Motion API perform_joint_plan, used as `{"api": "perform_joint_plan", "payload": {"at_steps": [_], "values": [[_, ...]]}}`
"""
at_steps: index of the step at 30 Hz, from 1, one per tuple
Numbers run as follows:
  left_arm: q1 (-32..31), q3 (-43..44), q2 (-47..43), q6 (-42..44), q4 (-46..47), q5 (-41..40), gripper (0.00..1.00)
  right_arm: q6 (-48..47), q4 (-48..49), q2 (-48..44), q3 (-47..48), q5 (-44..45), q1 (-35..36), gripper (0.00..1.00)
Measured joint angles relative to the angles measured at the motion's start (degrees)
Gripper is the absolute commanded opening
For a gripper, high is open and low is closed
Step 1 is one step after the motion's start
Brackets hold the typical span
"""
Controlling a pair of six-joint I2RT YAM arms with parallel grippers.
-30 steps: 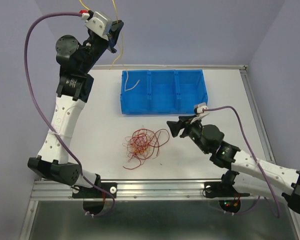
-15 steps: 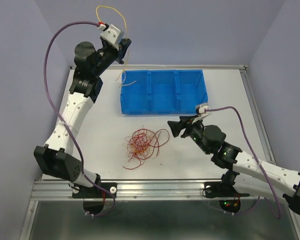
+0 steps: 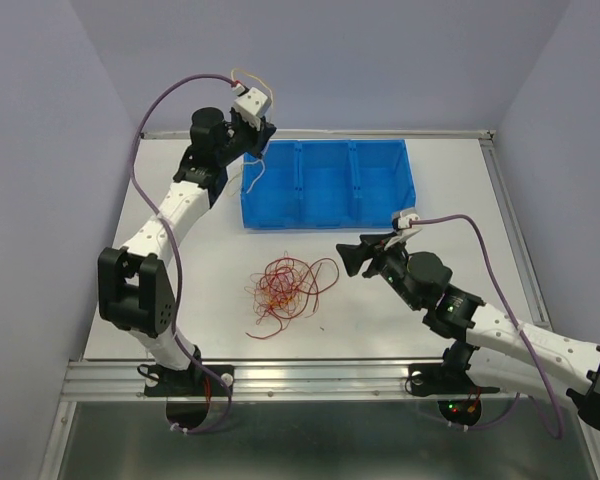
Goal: Untangle the cables
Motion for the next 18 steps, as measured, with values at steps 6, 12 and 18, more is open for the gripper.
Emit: {"api": "perform_joint_plan", "payload": {"at_steps": [6,12,18], "values": [[0.00,1.86,3.56,0.00,-1.33,-0.20,0.00,0.07,-0.02,0.04,-0.04,0.00,0.00,0.71],[0.00,5.97,1.05,0.98,-2.32,-2.84,0.00,0.20,-0.02,0.02,-0.07,0.00,0.00,0.71],[0.00,6.01,-10.58,5.14,-2.19,-6.05,0.00,0.44,-0.04,-0.52,-0.66,-0.04,0.00,0.71]]}}
